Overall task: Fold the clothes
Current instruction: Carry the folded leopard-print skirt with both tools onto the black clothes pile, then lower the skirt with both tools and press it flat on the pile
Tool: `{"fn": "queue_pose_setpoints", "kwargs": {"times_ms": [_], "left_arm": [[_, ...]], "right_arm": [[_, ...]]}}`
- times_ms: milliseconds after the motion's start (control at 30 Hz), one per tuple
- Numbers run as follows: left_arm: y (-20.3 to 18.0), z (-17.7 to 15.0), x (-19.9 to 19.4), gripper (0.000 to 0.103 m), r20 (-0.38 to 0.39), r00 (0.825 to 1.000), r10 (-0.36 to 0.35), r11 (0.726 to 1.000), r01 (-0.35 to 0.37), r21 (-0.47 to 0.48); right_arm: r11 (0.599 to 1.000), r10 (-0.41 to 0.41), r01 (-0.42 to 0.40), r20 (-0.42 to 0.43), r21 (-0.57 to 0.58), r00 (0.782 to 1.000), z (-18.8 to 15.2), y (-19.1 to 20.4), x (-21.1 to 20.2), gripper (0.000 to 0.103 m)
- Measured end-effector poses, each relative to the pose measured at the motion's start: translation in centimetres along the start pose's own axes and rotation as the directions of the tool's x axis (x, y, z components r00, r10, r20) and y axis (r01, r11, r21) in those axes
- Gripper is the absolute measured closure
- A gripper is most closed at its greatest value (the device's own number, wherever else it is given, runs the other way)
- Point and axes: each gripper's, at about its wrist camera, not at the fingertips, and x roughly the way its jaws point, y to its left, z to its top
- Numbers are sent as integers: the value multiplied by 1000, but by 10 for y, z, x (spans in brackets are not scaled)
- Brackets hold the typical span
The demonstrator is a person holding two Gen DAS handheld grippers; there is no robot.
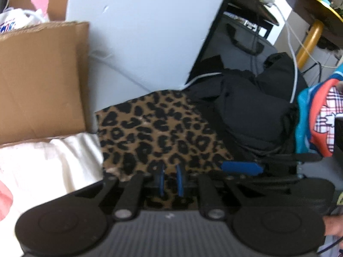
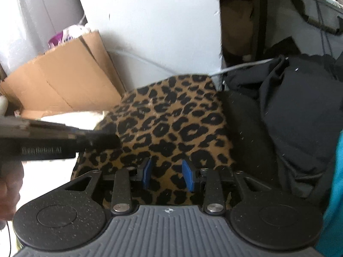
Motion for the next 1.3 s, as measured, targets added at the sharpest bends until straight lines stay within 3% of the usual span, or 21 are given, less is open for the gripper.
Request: {"fn": "queue_pose_setpoints", "kwargs": {"times_ms": [333, 467, 767, 1133, 1300], "left_arm": [[-9, -25, 8, 89, -9, 1000, -6, 1000, 6, -5], [-15, -27, 7, 89, -6, 1000, 12, 999, -12, 40], [-14, -50, -11, 89, -3, 1000, 28, 1000, -28, -1], [-1, -79, -28, 88, -64, 992, 111, 993, -114, -35], [11, -90, -45, 82, -82, 990, 118, 985, -127, -118]], "right_arm": [[999, 10, -9, -21, 31, 1000, -18, 3, 8, 65], [1000, -1, 2, -26, 31, 1000, -25, 2, 7, 65], [997, -19, 23, -55, 74, 998, -56, -14, -7, 65], [996, -43, 50, -91, 71, 995, -88, -23, -29, 65], [996, -50, 57, -103, 67, 993, -95, -21, -46, 65]]}}
